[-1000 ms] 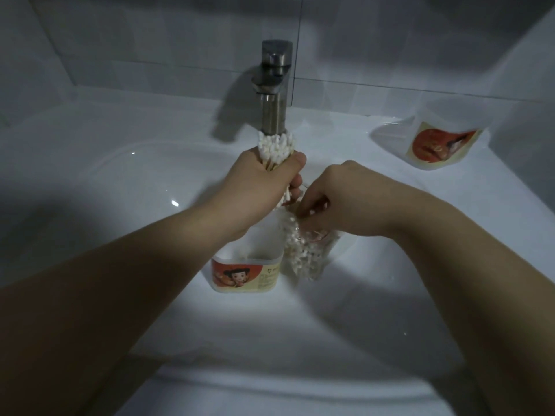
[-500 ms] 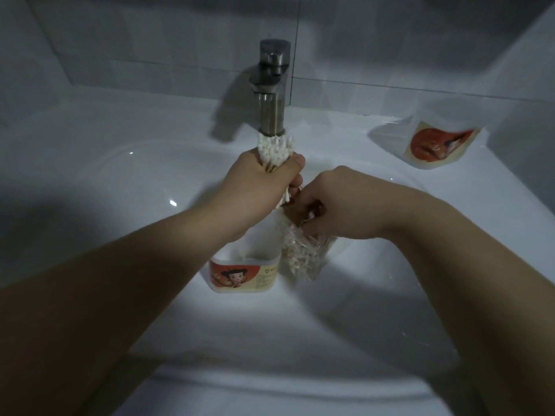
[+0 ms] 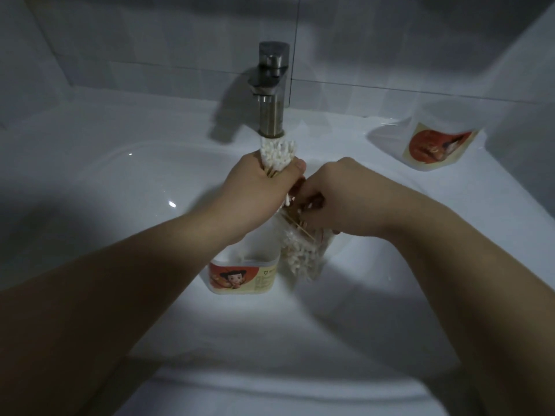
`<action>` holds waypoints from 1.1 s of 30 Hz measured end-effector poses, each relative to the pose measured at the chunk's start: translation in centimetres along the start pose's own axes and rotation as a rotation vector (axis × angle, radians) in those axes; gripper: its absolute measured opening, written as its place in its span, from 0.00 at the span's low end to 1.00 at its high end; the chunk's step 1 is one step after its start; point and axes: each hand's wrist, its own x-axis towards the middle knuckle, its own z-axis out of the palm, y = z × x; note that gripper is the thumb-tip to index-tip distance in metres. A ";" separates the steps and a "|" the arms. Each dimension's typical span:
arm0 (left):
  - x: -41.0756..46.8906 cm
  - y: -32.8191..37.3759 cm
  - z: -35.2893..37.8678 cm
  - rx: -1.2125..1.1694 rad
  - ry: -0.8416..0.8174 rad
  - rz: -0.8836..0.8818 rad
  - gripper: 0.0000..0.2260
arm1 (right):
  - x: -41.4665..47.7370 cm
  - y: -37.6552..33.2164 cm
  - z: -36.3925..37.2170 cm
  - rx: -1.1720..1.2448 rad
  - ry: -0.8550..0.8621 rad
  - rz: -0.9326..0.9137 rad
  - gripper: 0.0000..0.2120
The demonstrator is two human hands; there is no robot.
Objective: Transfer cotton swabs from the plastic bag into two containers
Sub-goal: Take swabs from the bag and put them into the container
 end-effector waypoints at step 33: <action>0.1 -0.1 -0.9 -0.046 -0.224 0.027 0.09 | 0.4 2.3 0.3 0.451 0.331 0.150 0.04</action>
